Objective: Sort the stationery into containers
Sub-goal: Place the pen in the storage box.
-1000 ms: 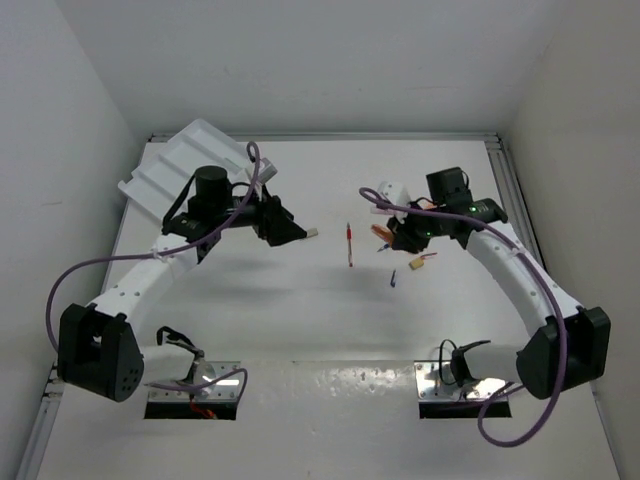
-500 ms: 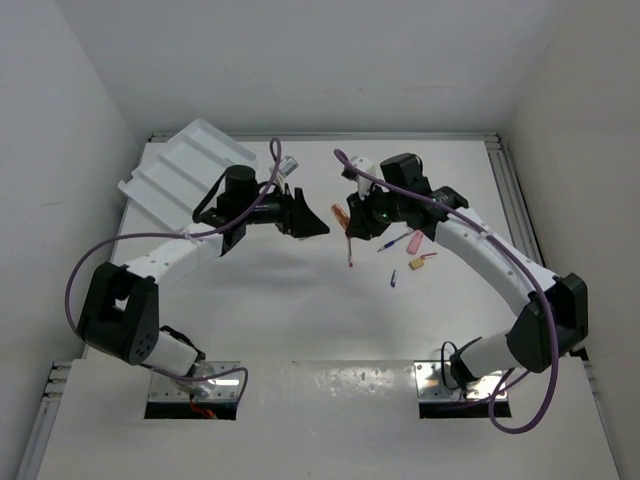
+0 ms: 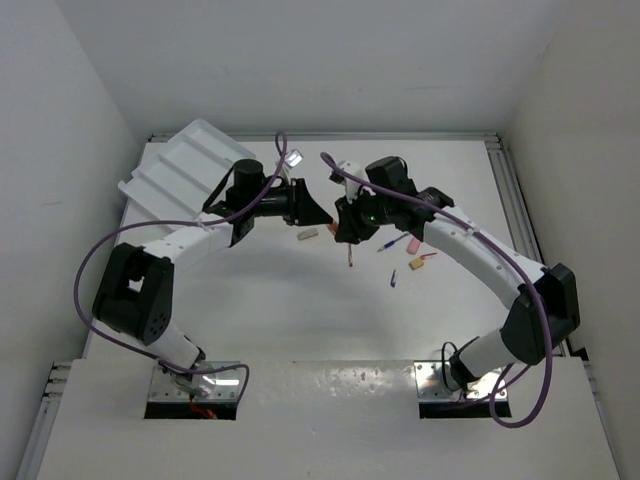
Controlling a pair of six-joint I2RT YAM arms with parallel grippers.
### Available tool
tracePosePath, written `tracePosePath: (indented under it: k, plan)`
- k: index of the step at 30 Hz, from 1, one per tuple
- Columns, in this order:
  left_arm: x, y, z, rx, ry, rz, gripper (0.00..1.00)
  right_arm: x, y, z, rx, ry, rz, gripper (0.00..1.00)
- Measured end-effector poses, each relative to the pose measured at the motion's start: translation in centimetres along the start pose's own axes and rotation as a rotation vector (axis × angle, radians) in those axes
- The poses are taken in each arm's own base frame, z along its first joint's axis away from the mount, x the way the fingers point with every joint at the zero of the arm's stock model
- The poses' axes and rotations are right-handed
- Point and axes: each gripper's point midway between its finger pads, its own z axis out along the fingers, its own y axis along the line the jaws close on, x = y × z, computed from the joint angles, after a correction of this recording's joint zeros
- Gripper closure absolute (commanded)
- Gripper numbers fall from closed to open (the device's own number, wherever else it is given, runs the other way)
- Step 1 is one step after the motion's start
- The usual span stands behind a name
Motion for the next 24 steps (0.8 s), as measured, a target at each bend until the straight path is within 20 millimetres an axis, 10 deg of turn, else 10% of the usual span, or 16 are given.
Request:
tracePosePath:
  k: [4, 8, 10, 16, 24]
  plan:
    - [-0.2, -0.5, 0.1, 0.022, -0.003, -0.010, 0.82, -0.1, -0.2, 0.3, 0.007, 0.005, 0.011, 1.00]
    - [-0.7, -0.5, -0.1, 0.034, -0.013, -0.016, 0.99, -0.2, -0.5, 0.7, 0.016, 0.011, 0.017, 0.44]
    - [-1.3, 0.8, -0.6, 0.006, -0.019, -0.034, 1.00, -0.6, -0.6, 0.6, 0.022, 0.002, 0.014, 0.38]
    - [-10.6, 11.1, -4.3, -0.277, -0.128, 0.028, 1.00, -1.1, -2.5, 0.1, 0.077, -0.020, 0.016, 0.37]
    - [-20.8, 23.6, -16.2, -0.705, -0.347, 0.131, 0.98, 0.2, -8.8, -2.0, 0.207, -0.020, 0.104, 0.37]
